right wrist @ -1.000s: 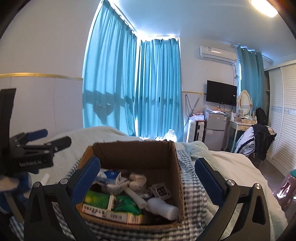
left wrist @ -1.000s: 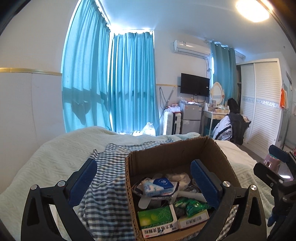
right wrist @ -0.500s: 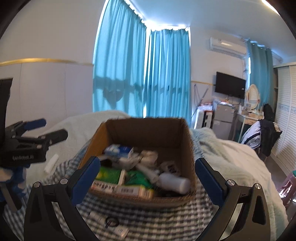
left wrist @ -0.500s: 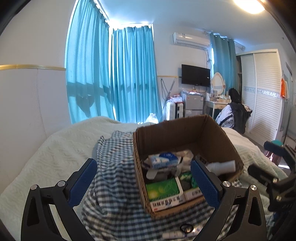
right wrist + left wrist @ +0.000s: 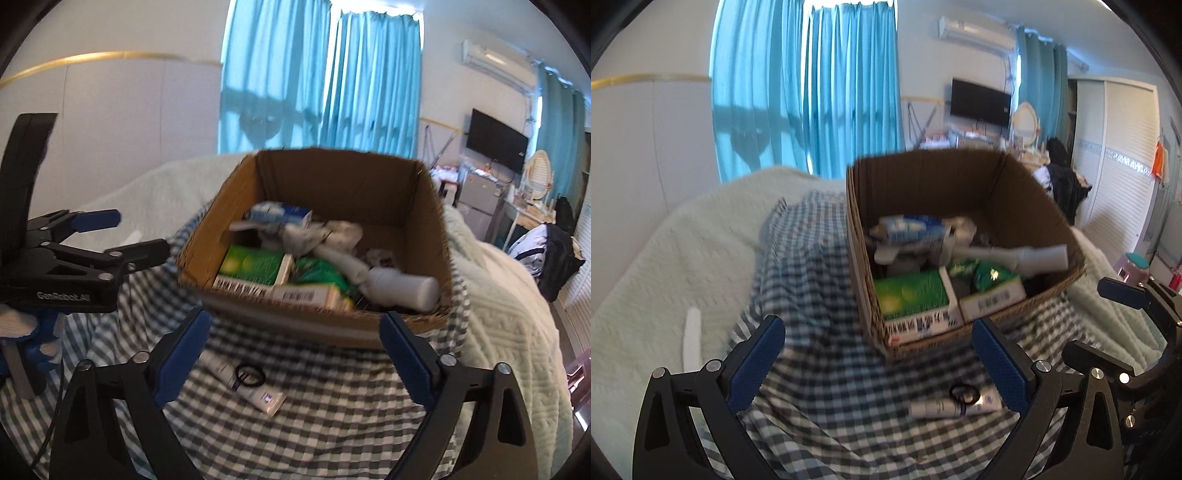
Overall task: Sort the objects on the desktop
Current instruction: 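Withdraw both grippers toward the toothpaste tube and black hair tie, then grasp the white toothpaste tube with the left gripper while the right grasps the black hair tie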
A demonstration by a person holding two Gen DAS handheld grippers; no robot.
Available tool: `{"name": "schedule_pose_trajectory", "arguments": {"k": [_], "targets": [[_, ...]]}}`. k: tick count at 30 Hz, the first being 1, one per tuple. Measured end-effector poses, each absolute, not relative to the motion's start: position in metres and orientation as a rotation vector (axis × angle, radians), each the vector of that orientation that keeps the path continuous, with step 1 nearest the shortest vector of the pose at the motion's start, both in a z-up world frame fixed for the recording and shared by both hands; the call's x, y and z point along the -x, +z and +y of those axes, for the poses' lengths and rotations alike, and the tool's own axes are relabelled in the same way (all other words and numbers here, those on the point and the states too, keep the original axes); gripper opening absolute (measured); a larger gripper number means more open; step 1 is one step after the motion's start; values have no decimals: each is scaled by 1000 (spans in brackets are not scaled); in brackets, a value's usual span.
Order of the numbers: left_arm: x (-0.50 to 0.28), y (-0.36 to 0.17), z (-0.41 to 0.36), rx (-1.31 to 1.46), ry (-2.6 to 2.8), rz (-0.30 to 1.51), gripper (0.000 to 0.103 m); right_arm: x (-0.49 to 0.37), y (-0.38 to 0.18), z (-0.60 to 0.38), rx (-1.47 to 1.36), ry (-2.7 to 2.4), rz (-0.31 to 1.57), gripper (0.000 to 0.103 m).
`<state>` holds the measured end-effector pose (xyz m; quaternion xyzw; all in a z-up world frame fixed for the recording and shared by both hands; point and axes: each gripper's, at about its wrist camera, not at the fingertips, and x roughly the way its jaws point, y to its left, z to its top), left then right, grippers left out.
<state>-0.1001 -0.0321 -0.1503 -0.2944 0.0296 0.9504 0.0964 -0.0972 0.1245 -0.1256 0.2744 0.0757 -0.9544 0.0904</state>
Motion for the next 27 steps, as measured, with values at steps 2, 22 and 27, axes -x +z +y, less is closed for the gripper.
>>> {"name": "schedule_pose_trajectory", "arguments": {"k": [2, 22, 27], "targets": [[103, -161, -28, 921, 2817, 154, 103, 102, -134, 120, -865, -2803, 238, 82], [137, -253, -1, 1376, 2420, 403, 102, 167, -236, 110, -1365, -2547, 229, 63], [141, -265, 4, 1414, 2366, 401, 102, 181, -255, 105, -1434, -2490, 235, 55]]}}
